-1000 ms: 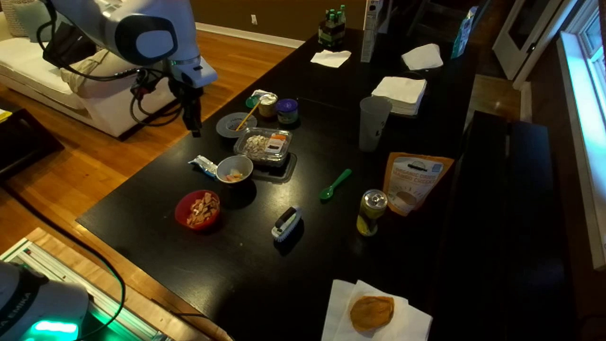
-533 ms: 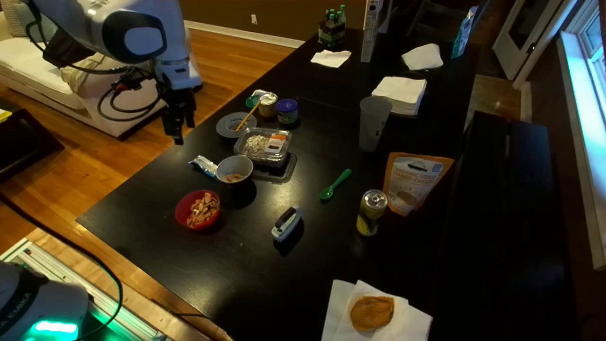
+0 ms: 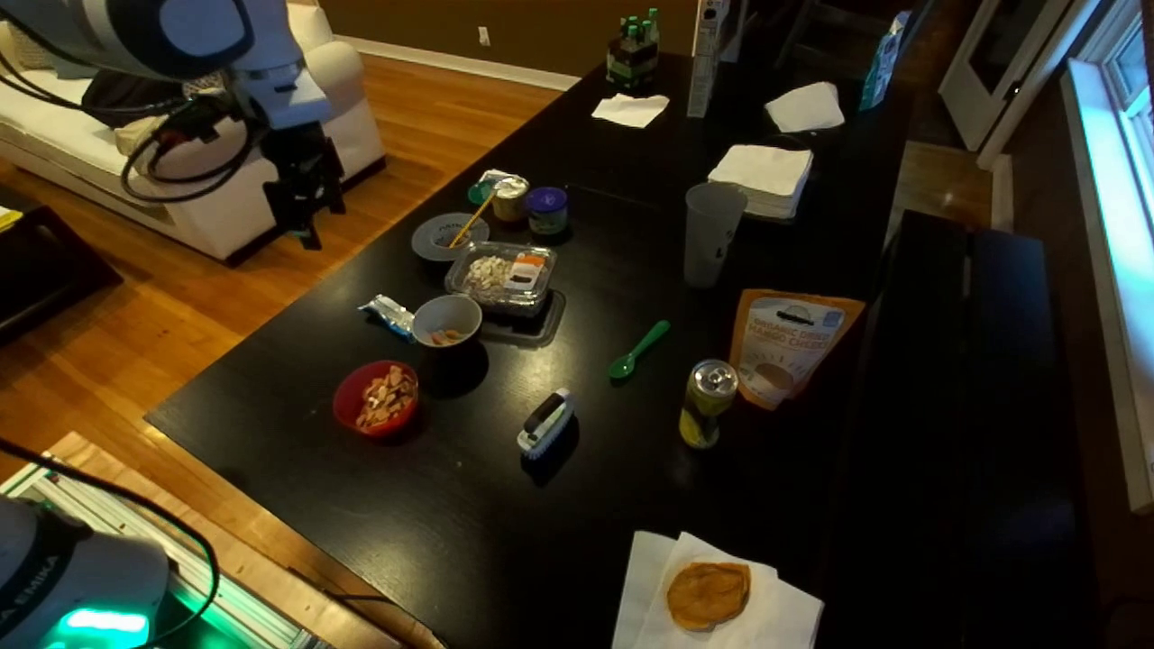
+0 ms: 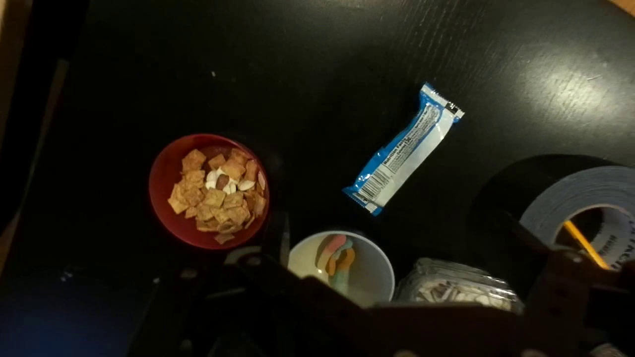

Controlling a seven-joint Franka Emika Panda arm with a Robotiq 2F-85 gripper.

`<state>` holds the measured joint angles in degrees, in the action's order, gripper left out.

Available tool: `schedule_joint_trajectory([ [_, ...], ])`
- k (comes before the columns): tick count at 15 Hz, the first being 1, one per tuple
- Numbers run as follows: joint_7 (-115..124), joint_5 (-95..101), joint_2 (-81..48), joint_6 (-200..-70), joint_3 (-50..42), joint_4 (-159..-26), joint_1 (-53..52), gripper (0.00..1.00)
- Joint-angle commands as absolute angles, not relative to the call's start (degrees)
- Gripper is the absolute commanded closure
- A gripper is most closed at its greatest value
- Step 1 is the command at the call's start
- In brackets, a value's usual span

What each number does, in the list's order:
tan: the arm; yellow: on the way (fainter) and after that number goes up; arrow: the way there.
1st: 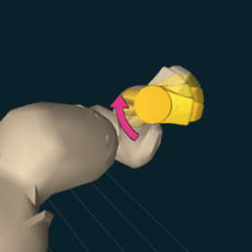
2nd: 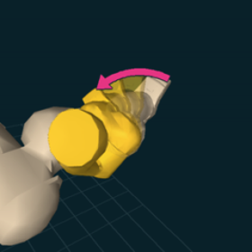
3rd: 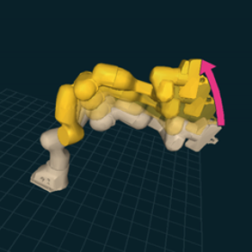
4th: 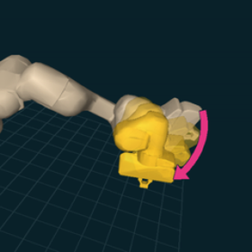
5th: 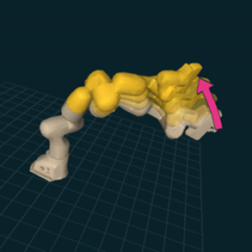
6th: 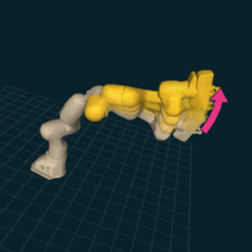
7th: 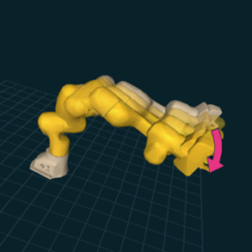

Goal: Remove the white and blue packet from the black and white bowl.

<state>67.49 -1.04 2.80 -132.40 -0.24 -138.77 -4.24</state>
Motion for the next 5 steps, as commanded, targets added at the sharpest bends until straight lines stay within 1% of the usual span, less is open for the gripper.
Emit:
schedule_joint_trajectory([
  [1,60.6,1.8,13.2,-132.2,1.7,-144.2,-3.5,0.00],
  [3,53.2,-0.8,15.4,-132.6,1.9,-144.6,-3.6,0.00],
  [4,58.3,-0.3,11.2,-132.2,2.8,-141.9,-2.5,0.00],
  [5,56.2,-0.4,12.7,-132.2,3.0,-142.5,-2.4,0.00],
])
